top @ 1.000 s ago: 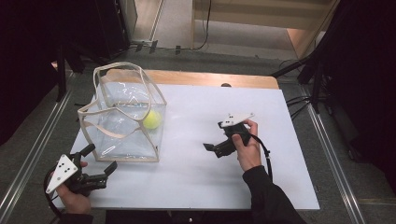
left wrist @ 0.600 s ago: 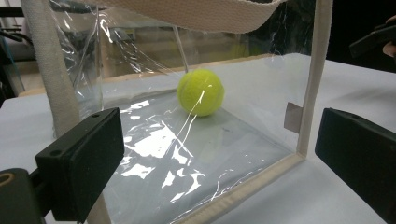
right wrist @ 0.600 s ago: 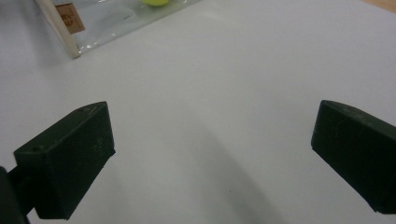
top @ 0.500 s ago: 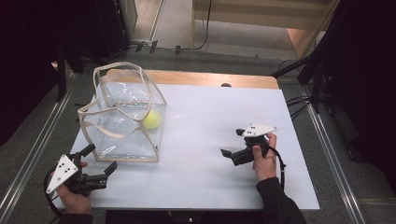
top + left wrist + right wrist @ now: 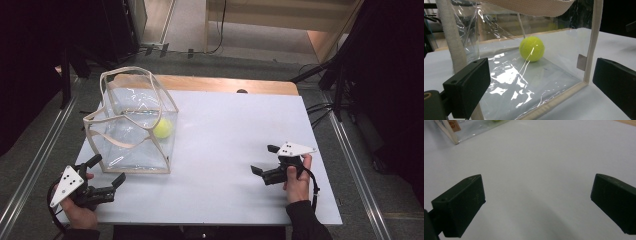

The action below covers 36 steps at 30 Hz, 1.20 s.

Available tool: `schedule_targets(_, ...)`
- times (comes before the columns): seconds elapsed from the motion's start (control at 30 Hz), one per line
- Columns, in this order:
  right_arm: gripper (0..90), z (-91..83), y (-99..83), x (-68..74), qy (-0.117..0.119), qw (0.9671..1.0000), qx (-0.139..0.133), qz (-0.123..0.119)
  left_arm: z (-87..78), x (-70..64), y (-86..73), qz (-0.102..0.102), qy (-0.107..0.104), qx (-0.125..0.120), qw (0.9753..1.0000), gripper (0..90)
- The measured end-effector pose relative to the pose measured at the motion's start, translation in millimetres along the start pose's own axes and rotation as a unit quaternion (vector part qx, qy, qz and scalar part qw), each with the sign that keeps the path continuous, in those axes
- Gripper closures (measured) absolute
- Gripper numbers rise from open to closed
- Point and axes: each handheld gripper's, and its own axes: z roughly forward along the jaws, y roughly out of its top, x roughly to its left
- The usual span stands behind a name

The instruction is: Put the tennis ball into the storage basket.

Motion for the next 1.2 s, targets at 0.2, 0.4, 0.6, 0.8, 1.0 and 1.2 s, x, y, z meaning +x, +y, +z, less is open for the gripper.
schedule_targets(0.2,0.0,-12.8,-12.6,-4.4,-0.011,0.9998,-0.015,0.010,0.2,-0.3,0.0,0.000,0.001,0.001,1.0000,1.3)
schedule_targets(0.4,0.0,-23.5,-25.8,-7.6,-0.024,0.9993,-0.023,0.019,0.2,-0.5,0.1,0.001,0.002,0.003,1.0000,1.3)
schedule_targets(0.6,0.0,-38.7,-34.8,-14.9,-0.036,0.9983,-0.034,0.029,0.6,-0.7,0.0,0.001,0.002,0.001,1.0000,1.3)
schedule_targets(0.8,0.0,-54.6,-45.5,-21.7,-0.052,0.9967,-0.046,0.042,0.4,-0.6,0.0,0.002,0.004,0.003,1.0000,1.3)
schedule_targets(1.0,0.0,-68.3,-56.9,-27.8,-0.065,0.9946,-0.057,0.057,0.3,-0.5,0.0,0.002,0.004,0.004,1.0000,1.3)
schedule_targets(1.2,0.0,-79.3,-66.1,-33.9,-0.076,0.9920,-0.072,0.070,0.6,-0.5,-0.1,0.002,0.004,0.003,1.0000,1.3)
